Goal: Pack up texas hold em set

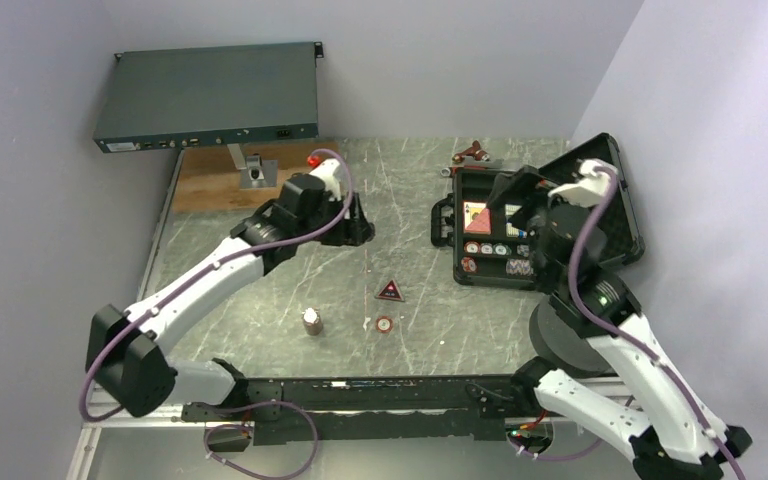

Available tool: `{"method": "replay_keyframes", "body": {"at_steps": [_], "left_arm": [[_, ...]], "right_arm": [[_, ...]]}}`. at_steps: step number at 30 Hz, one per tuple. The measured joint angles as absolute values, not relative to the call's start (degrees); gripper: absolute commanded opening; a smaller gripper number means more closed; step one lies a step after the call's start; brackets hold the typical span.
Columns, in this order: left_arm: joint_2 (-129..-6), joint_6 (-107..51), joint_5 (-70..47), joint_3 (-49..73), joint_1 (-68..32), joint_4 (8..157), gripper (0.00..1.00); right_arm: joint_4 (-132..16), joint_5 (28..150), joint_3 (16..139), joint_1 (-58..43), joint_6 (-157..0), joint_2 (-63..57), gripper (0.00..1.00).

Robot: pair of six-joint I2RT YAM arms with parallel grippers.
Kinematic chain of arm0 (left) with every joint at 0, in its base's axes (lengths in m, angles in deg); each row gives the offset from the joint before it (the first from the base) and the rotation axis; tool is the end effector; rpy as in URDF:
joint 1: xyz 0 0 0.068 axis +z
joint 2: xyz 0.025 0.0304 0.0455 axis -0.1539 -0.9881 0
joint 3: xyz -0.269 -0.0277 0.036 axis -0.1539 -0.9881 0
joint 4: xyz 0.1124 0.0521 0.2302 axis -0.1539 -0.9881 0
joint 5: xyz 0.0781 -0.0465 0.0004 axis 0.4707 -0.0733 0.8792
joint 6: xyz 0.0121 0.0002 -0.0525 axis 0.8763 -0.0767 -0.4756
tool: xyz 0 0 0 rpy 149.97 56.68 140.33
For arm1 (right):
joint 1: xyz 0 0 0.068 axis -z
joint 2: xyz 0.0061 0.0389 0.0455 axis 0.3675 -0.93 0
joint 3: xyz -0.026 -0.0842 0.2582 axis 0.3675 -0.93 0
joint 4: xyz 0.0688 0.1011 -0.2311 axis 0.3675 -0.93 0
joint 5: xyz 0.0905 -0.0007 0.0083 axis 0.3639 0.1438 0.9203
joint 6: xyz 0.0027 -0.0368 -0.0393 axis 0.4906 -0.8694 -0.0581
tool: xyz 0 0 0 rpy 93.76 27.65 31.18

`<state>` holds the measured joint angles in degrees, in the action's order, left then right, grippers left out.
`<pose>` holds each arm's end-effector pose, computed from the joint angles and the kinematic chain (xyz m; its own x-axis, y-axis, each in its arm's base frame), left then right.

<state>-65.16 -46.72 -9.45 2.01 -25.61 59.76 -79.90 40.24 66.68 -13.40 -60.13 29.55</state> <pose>0.2350 -0.1659 0.3204 -0.6971 -0.1309 -0.7050 0.3296 0.8146 -0.4772 0.1474 0.0744 0.4248 -0.0422 0.3580 -0.9328 0.1358 0.9270 0.3496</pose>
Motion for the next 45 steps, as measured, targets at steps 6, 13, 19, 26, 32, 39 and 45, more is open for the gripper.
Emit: {"method": "replay_keyframes", "body": {"at_steps": [6, 13, 19, 26, 32, 39, 45], "left_arm": [[-73.9, -47.8, -7.9, 9.6, -31.8, 61.9, 0.00], [-85.2, -50.2, -8.1, 18.4, -37.9, 64.9, 0.00], [-95.4, -52.8, -8.0, 25.4, -41.1, 66.1, 0.00], [-103.8, -56.3, -7.9, 32.6, -44.7, 67.0, 0.00], [-108.1, -59.9, -8.3, 34.9, -46.4, 69.2, 0.00], [-115.1, -61.9, -9.5, 41.6, -47.1, 69.5, 0.00], [-118.1, -63.3, -10.5, 44.0, -47.1, 69.8, 0.00]], "right_arm": [[-77.7, 36.6, 64.1, -13.4, -59.5, 35.8, 1.00], [-76.3, 35.5, 62.4, -13.4, -59.4, 37.5, 0.99], [-75.8, 35.5, 62.4, -13.4, -59.4, 39.0, 0.99], [-75.0, 35.5, 61.3, -13.4, -59.7, 40.4, 0.99], [-75.0, 35.5, 60.9, -13.4, -60.3, 40.5, 0.99], [-74.8, 35.5, 60.2, -13.4, -60.7, 40.9, 0.98], [-74.6, 35.5, 60.1, -13.4, -60.8, 40.9, 0.98]]}}
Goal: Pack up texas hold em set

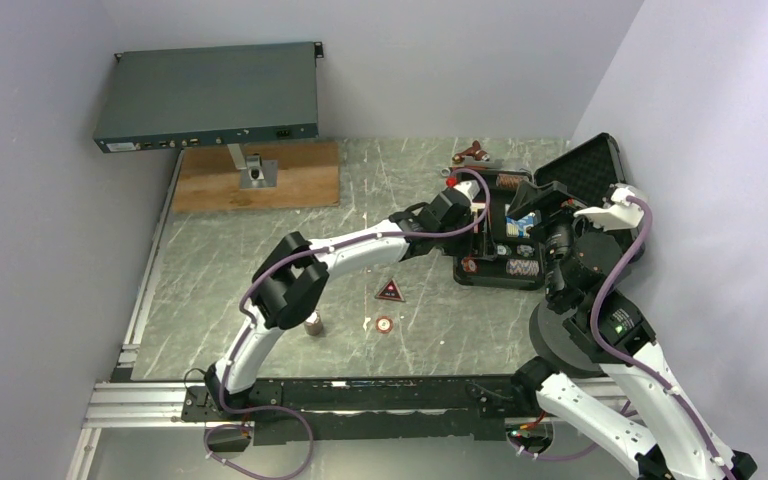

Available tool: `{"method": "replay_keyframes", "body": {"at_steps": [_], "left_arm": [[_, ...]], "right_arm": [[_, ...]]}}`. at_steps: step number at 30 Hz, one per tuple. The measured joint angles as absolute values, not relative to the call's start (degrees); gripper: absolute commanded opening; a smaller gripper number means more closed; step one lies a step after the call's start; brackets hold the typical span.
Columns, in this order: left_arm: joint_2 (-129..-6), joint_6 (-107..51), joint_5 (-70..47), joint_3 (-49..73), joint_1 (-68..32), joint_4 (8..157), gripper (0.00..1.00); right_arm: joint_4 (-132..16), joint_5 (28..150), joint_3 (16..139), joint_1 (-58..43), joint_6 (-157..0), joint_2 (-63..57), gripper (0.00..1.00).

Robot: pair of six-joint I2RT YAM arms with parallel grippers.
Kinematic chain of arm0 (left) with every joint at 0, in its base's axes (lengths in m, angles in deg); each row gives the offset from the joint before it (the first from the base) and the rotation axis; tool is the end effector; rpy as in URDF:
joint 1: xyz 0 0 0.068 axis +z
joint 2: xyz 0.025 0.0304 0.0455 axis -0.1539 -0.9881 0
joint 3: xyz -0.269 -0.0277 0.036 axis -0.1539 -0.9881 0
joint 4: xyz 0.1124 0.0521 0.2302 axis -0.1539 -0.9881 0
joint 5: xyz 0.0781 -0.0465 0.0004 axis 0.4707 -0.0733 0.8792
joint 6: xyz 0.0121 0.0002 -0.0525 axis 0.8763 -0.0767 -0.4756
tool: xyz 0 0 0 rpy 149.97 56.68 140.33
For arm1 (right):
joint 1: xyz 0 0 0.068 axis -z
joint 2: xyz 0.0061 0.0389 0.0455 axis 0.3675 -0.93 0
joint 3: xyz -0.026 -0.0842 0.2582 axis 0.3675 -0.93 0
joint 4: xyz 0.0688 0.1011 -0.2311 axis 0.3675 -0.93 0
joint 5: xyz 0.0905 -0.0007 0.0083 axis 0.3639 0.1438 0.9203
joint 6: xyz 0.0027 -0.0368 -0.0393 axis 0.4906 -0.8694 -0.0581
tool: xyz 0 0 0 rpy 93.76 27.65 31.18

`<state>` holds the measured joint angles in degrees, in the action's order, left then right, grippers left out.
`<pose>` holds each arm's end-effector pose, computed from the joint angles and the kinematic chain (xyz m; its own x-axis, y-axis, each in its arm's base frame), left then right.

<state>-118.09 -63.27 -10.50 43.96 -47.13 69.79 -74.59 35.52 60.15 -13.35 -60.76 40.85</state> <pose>0.2852 -0.4305 0.2320 -0.8501 -0.0356 -0.5255 0.3806 0.6482 -0.6595 0.1093 0.0451 0.4219 0.1225 0.4350 -0.8921 0.1534 0.8797 0.4500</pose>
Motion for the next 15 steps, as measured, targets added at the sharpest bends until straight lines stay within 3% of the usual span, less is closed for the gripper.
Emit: {"method": "replay_keyframes", "body": {"at_steps": [5, 9, 15], "left_arm": [[-120.7, -64.1, -11.8, 46.2, -47.2, 70.1, 0.00], [-121.5, -64.2, -12.5, 46.3, -47.3, 69.9, 0.06], [-121.6, -64.6, -12.6, 46.4, -47.5, 69.5, 0.34]], "right_arm": [[-74.5, 35.6, 59.8, -13.4, -61.1, 40.8, 0.98], [-74.5, 35.6, 59.7, -13.4, -61.1, 40.8, 0.99], [-74.5, 35.7, 59.6, -13.4, -61.3, 40.8, 0.98]]}}
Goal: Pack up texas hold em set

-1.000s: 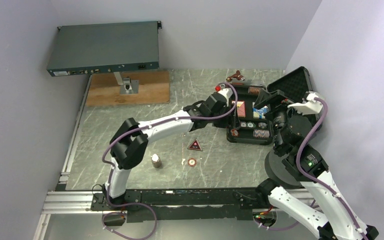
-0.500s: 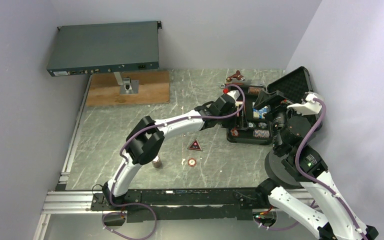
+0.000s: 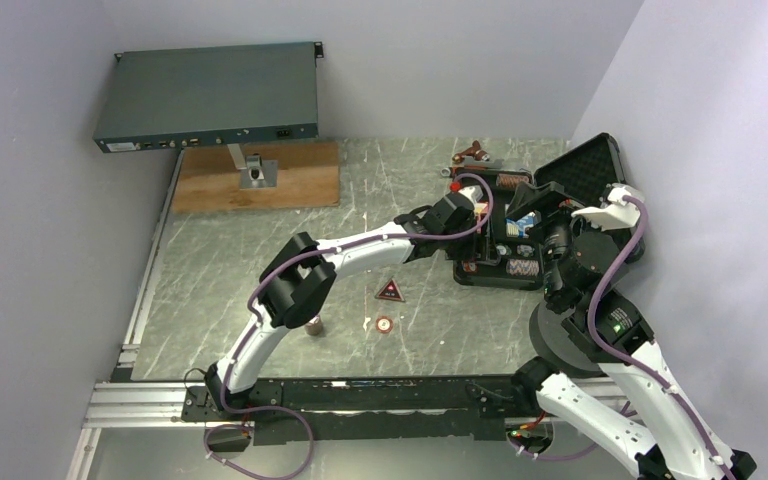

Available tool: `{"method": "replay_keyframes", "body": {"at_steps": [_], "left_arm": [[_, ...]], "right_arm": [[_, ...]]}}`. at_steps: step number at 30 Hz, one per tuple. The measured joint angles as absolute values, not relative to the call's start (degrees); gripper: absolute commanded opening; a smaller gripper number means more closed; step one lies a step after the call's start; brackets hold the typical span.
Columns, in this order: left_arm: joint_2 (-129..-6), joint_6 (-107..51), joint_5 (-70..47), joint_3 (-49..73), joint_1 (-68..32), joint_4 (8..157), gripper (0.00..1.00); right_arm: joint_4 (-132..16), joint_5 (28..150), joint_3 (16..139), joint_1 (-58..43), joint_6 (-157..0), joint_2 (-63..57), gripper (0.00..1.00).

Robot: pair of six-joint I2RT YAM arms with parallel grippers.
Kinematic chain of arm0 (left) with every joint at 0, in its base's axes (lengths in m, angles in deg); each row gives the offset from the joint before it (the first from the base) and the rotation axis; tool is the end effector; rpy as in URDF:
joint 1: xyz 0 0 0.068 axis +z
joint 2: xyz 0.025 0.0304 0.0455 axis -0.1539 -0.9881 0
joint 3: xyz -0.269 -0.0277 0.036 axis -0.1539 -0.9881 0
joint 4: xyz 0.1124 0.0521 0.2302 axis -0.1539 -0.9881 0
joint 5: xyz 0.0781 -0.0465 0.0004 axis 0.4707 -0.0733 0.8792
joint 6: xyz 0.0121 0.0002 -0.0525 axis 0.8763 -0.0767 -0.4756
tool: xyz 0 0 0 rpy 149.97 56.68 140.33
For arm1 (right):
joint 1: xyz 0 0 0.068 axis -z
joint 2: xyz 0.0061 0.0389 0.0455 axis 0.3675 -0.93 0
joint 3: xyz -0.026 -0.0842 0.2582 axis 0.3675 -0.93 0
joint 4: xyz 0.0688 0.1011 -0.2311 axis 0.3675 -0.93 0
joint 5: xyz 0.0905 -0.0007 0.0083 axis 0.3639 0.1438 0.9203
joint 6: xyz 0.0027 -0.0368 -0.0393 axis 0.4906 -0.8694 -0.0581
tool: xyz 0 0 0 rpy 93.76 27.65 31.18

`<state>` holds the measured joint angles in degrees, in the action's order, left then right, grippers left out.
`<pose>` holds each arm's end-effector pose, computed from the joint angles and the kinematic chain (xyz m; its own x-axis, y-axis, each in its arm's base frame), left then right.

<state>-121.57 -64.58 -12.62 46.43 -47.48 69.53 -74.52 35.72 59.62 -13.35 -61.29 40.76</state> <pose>0.2873 -0.4417 0.2159 -0.8743 -0.0148 -0.4851 0.3651 0.6386 -0.6775 0.1109 0.0463 0.4191 0.1126 0.4222 -0.8995 0.1548 0.8867 0.4356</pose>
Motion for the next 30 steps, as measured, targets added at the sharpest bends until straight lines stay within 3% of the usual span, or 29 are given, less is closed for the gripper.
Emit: {"method": "replay_keyframes", "body": {"at_steps": [6, 9, 11, 15, 17, 30], "left_arm": [[-121.6, -65.7, -12.6, 47.2, -47.5, 68.9, 0.60], [-121.6, -65.9, -12.6, 47.9, -47.5, 68.6, 0.63], [-121.8, -66.2, -12.6, 48.6, -47.5, 68.4, 0.75], [-122.2, -67.0, -12.7, 49.9, -47.5, 68.3, 0.87], [-122.2, -67.3, -12.9, 50.1, -47.5, 68.4, 0.99], [-122.2, -69.2, -14.3, 50.7, -47.7, 70.2, 0.99]], "right_arm": [[-74.5, 35.7, 59.6, -13.4, -61.4, 40.6, 0.98], [-74.5, 35.7, 59.6, -13.4, -61.5, 40.6, 0.98], [-74.5, 35.7, 59.6, -13.4, -61.5, 40.6, 0.98], [-74.5, 35.7, 59.6, -13.4, -61.5, 40.6, 0.98], [-74.5, 35.7, 59.6, -13.4, -61.5, 40.6, 0.98], [-74.5, 35.7, 59.1, -13.4, -61.5, 40.8, 0.98]]}}
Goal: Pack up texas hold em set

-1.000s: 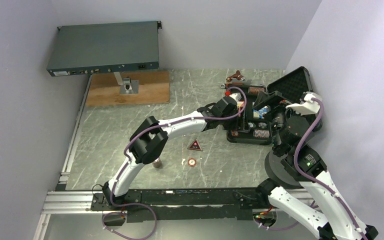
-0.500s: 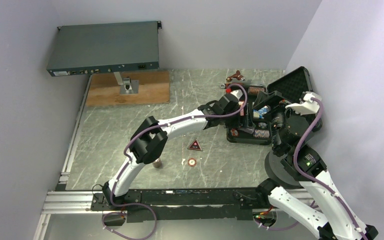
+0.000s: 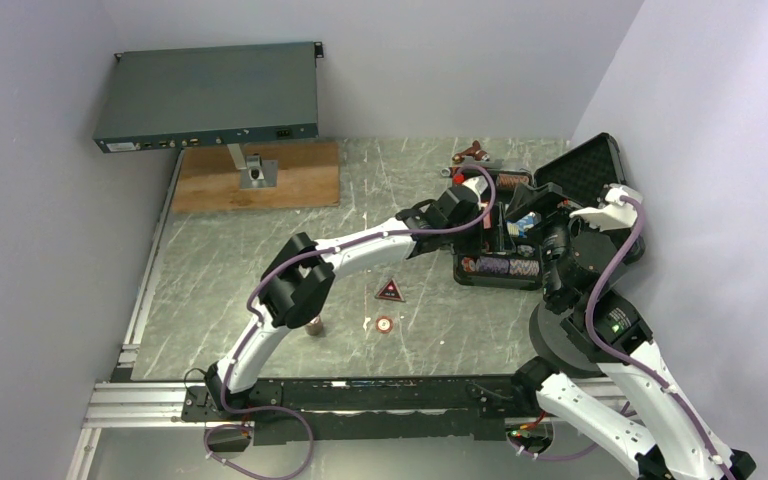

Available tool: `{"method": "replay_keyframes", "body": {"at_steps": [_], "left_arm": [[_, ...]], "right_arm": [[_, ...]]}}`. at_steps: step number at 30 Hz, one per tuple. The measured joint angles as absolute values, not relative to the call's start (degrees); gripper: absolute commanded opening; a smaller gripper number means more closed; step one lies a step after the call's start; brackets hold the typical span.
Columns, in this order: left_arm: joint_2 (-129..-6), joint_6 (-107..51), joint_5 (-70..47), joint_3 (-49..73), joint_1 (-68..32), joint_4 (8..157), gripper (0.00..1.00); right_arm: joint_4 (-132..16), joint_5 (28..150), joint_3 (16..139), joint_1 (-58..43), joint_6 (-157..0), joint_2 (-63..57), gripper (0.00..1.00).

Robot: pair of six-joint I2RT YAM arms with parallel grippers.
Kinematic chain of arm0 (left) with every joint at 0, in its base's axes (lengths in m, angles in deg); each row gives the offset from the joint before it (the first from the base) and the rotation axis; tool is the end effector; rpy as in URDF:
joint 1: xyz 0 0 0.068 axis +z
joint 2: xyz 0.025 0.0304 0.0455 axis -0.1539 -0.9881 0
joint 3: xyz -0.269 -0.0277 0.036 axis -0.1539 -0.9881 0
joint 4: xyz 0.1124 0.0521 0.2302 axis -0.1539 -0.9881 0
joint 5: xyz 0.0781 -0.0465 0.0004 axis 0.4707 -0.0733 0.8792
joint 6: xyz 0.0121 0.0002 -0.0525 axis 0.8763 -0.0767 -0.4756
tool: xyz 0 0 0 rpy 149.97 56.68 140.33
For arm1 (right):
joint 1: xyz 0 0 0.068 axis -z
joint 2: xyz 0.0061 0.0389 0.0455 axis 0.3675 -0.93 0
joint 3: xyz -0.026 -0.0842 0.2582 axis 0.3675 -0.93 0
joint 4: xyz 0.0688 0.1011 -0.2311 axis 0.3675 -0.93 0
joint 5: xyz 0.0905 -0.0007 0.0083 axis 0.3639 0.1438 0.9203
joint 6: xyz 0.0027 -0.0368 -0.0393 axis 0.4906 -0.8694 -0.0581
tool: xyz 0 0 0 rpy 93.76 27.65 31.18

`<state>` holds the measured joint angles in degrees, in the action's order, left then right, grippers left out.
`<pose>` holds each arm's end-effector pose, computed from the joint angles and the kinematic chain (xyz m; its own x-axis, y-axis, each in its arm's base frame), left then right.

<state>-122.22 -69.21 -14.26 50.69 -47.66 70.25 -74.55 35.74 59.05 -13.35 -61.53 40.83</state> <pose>0.2898 -0.4503 0.2368 -0.8900 -0.0731 -0.4500 0.3313 0.5745 -0.7485 0.1118 0.0469 0.4161 0.1050 0.4137 -0.9043 0.1582 0.8908 0.4259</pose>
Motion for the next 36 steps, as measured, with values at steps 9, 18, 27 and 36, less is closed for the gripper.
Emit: {"method": "replay_keyframes", "body": {"at_steps": [9, 18, 27, 36], "left_arm": [[-114.9, -67.8, -13.8, 43.5, -47.3, 71.3, 0.92], [-94.5, -61.9, -7.4, 27.4, -44.1, 68.9, 0.91], [-74.7, -53.0, 1.1, 19.1, -35.4, 54.2, 0.89], [-59.5, -41.9, 6.2, 16.3, -25.4, 40.1, 0.89]], "right_arm": [[-74.8, 36.1, 59.1, -13.4, -61.5, 40.7, 0.98], [-79.5, 36.9, 60.4, -13.4, -59.2, 37.8, 0.81], [-85.9, 41.2, 59.3, -13.4, -53.8, 32.2, 0.61], [-88.7, 50.4, 55.2, -13.4, -54.1, 23.5, 0.58]]}}
